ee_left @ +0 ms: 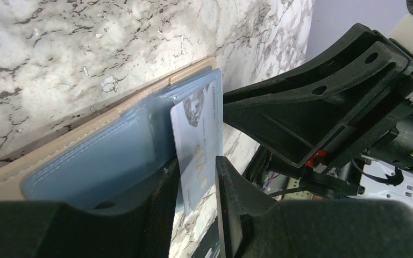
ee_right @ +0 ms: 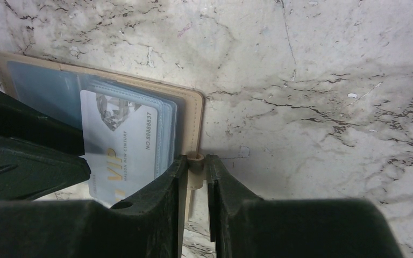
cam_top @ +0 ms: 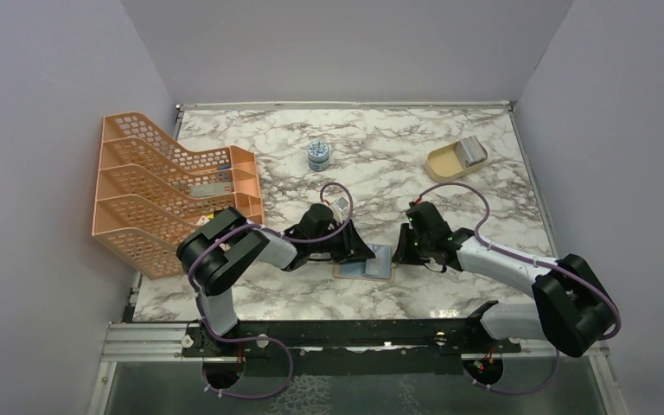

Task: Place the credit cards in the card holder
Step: Insert the credit card into the card holder, then pick up the credit card from the storage box.

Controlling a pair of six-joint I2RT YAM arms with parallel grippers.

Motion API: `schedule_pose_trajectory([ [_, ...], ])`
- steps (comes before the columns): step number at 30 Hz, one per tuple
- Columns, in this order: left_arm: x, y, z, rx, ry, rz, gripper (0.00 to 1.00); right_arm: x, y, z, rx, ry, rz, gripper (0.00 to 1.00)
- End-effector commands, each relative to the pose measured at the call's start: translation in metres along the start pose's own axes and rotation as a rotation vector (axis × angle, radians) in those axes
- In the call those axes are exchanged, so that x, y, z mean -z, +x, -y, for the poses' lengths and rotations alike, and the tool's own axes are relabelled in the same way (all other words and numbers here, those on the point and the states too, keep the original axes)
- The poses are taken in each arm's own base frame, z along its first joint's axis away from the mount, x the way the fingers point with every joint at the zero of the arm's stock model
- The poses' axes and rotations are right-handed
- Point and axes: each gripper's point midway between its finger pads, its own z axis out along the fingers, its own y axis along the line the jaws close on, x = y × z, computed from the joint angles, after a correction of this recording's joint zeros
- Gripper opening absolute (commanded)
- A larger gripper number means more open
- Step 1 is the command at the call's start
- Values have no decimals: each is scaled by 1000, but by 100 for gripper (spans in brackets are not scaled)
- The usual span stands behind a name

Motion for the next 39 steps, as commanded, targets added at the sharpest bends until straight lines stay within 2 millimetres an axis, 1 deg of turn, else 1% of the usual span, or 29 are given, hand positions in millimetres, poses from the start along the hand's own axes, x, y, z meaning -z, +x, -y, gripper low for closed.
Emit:
schedule_pose_trajectory([
  [1,-7,-5,4,-37,7,24,33,-3,4,-3,-6,-18,-9,20],
  [5,-6,-6,2,-41,-13,29,34,-1,2,0,5,0,-2,20],
  [9,-3,-8,4,-58,-24,34,39,6,-4,5,21,30,28,23],
  [14,5,-15,6,-89,-63,55,47,17,-24,9,31,96,77,23],
  [16,7,-15,0,-92,-98,57,51,20,-31,9,37,114,91,24],
  [17,12,-18,7,-103,-88,73,53,21,-34,8,43,117,99,24],
  [20,21,-19,7,-116,-98,103,57,26,-50,12,57,162,149,25],
  [24,31,-22,15,-151,-94,121,62,36,-88,16,95,255,242,26],
  [26,38,-24,19,-176,-99,133,75,37,-105,15,130,298,263,27],
  [29,51,-28,24,-227,-133,158,84,39,-133,15,179,373,298,29],
  [30,56,-30,26,-250,-149,165,89,40,-142,16,196,401,312,29],
  [31,62,-31,27,-272,-169,170,96,41,-153,17,213,428,328,29],
  [32,67,-34,29,-302,-188,177,99,41,-164,19,241,450,341,30],
  [35,86,-40,33,-388,-252,193,99,40,-193,29,255,506,351,30],
  [36,93,-42,31,-410,-287,197,99,40,-203,34,261,531,364,31],
  [39,113,-44,32,-485,-355,194,99,44,-232,53,263,635,400,32],
])
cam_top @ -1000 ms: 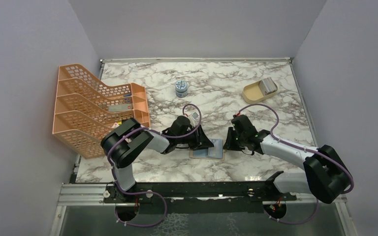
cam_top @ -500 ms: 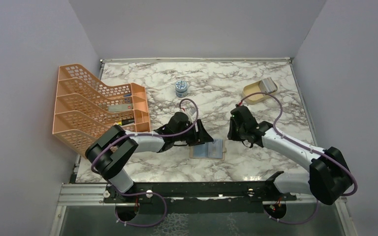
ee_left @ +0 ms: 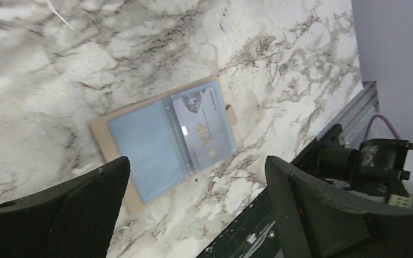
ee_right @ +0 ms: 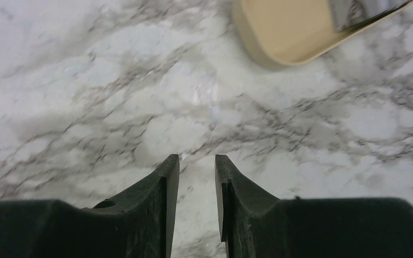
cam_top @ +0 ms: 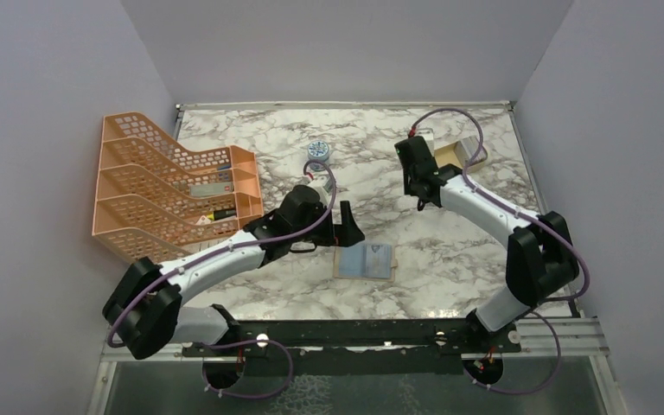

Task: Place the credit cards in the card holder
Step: Pick up the credit card from the storage box.

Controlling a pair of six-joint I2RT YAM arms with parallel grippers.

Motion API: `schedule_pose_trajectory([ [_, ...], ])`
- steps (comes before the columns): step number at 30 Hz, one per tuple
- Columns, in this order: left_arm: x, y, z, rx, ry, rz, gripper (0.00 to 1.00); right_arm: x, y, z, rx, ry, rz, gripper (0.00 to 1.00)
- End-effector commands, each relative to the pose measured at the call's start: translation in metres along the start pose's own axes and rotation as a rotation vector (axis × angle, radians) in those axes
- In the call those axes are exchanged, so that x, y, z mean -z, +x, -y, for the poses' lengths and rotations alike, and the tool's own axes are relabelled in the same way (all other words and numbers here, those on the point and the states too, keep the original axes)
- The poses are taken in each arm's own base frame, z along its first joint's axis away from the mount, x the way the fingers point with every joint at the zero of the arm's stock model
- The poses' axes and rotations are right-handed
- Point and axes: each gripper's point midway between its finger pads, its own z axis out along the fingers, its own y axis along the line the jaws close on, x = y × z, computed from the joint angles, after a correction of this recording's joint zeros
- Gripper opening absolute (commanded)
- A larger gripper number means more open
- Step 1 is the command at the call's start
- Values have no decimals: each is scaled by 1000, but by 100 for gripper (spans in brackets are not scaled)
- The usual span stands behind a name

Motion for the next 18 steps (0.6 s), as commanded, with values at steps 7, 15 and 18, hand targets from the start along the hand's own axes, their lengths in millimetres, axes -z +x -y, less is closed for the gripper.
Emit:
schedule_pose_trajectory([
  [7,68,-9,-6,-293,-131,-59,99,-63,-66,80,119,340,50,35],
  [15,84,-2,-26,-410,-186,-80,99,-111,-84,132,189,495,10,40],
  [18,84,0,-25,-418,-174,-97,99,-121,-93,145,202,521,16,40],
])
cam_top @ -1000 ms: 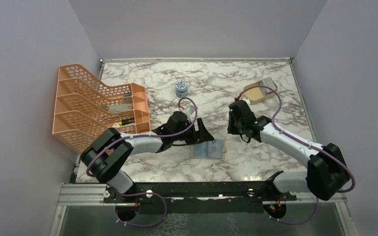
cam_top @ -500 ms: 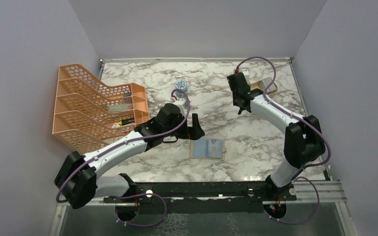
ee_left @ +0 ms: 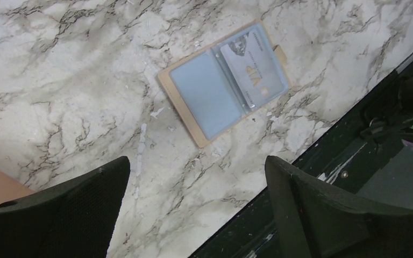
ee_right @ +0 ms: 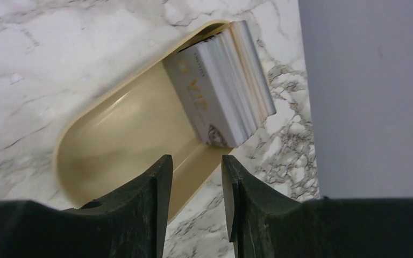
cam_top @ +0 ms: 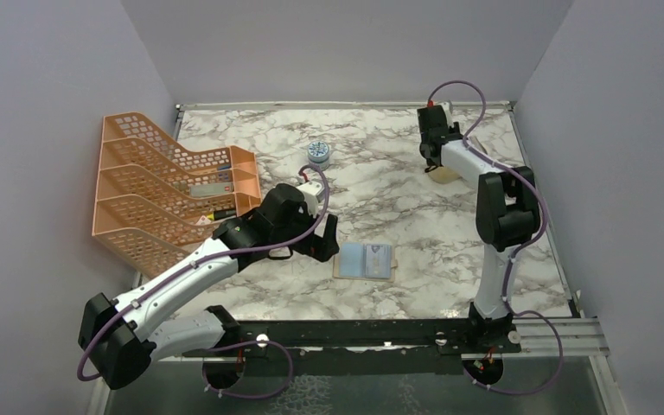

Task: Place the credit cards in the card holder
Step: Pick up the credit card from the storage box.

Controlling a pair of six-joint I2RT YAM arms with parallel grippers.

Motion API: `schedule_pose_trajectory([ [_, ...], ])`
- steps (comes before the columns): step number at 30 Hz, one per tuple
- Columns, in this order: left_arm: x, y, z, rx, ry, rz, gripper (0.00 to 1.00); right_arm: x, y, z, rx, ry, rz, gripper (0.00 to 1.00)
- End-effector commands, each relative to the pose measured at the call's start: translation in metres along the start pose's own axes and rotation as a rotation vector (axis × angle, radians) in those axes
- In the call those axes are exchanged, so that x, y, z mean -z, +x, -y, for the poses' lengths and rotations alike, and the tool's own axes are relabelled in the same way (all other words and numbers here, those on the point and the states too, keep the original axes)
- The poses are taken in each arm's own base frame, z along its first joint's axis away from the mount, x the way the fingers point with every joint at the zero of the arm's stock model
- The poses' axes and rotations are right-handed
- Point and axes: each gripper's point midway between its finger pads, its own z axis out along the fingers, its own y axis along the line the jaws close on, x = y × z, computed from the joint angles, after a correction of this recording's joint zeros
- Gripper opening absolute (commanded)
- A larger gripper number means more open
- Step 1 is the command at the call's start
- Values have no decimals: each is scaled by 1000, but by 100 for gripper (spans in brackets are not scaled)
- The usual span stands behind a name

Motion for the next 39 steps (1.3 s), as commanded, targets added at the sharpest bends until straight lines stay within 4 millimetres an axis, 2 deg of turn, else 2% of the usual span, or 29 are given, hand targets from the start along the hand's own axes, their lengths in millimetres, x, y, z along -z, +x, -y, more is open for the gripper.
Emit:
schedule_pose_trajectory([
  [1,3,9,-11,-55,-32,-37,99,-19,-26,27,27,101,49,40],
  [5,6,7,-16,-58,-44,-20,99,-35,-29,31,70,131,39,42],
  [8,7,6,-17,-54,-46,-15,99,-48,-26,26,128,120,22,43],
  [17,8,-1,-29,9,-29,-5,99,-66,-20,24,167,120,-7,43],
  [27,11,-4,-29,19,-13,10,99,-76,-19,35,208,177,-10,43],
  [39,11,-4,-27,23,0,14,99,-77,-22,34,210,161,8,34],
])
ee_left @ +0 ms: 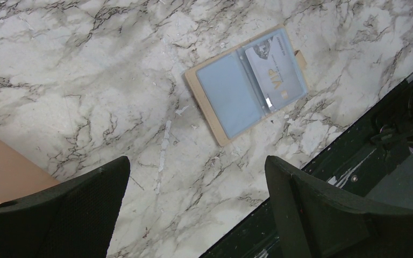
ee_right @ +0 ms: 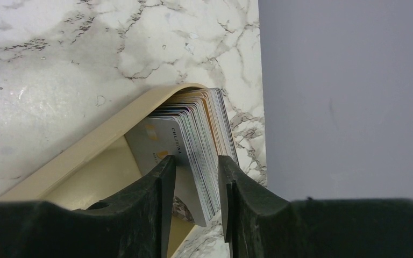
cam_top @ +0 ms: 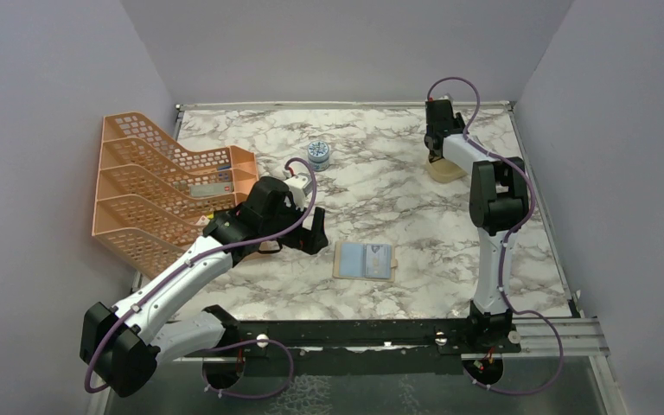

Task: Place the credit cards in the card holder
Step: Pick up the credit card from the storage box.

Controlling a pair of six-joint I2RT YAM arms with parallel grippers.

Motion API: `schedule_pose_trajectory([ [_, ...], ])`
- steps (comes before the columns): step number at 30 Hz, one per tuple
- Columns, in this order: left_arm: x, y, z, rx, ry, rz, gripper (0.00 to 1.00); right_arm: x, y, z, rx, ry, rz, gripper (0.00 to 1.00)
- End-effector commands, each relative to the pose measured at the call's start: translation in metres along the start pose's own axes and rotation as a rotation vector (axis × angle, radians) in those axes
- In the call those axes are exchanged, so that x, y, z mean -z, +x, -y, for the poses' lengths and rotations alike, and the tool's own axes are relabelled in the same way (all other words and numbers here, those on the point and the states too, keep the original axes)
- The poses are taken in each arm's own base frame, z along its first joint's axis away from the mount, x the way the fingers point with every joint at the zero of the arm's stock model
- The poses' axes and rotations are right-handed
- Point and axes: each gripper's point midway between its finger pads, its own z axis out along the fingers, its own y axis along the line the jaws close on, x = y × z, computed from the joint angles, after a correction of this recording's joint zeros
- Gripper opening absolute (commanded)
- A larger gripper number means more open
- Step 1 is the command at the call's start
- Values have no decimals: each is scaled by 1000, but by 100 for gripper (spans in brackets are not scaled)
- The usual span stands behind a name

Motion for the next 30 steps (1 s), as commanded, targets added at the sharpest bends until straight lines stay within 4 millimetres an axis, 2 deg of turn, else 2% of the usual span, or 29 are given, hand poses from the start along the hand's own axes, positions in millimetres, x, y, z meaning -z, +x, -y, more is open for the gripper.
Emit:
schedule_pose_trajectory([
  [1,3,-2,4,-8,28,21,99,-8,-1,3,-14,24,11,34],
  [9,3,-2,3,-7,24,21,99,-8,-2,-4,-12,-17,25,26],
  [19,3,-3,1,-3,18,22,99,-4,-5,3,-23,-28,37,8],
  [23,3,-4,-1,0,14,26,99,8,-12,3,-63,-92,39,1],
  [30,1,-3,-3,4,10,16,99,37,-12,3,-112,-207,21,1],
])
